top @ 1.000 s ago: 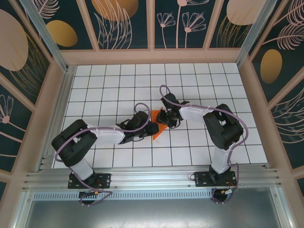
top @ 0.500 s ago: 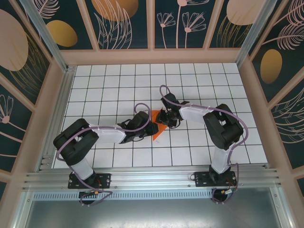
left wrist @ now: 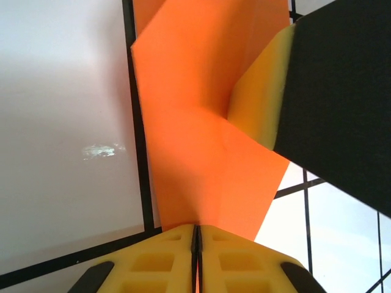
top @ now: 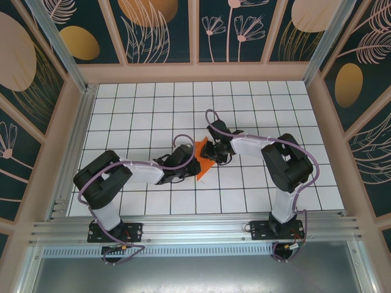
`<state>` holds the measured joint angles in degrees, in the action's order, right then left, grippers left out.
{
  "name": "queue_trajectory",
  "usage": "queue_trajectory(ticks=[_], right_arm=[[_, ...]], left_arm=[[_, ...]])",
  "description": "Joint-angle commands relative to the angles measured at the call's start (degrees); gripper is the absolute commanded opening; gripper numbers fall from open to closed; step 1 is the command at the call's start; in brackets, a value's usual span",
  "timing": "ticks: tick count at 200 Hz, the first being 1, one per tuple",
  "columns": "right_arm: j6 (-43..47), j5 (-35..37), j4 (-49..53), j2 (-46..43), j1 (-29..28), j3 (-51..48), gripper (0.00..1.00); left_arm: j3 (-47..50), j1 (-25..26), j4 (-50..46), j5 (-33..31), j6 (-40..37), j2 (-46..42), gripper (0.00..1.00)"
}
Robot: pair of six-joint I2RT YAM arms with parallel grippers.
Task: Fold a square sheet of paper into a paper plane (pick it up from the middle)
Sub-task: Fourth fold the wing at the center of the table.
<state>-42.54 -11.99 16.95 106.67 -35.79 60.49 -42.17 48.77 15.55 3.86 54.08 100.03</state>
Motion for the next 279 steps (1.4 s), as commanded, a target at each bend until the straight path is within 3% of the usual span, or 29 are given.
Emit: queue_trajectory(ticks=[1,49,79,157,194,279], right_arm=[[0.53,10.67,6.38,7.81,0.92,-5.28,0.44],[0.65,14.54,8.57,8.87,0.15,-3.96,0.46],[1.56,13.06,6.92,7.08,-0.06,-3.85,0.44],[7.00,-3.33,-6.27,-9.03,1.06,-5.02,0.32],[8.23,-11.04,-11.18,-8.20,1.82,-7.41,0.16],[8.44,-18.68,-15.63,-4.50,2.47,-8.65,0.11]], left_arm=[[-1.02,0.36,-2.22,-1.50,-0.75,1.37,0.12],[-1.55,0.27,-2.60,-1.16,-1.36,2.24,0.10],[-1.78,0.09,-2.91,-0.88,-1.22,2.72,0.07],[-0.90,-0.08,-3.05,-0.32,-1.19,3.06,0.02],[-0.98,-0.08,-3.00,-0.01,-1.40,3.16,0.01],[-0.67,-0.16,-2.64,0.32,-1.17,2.60,0.00]])
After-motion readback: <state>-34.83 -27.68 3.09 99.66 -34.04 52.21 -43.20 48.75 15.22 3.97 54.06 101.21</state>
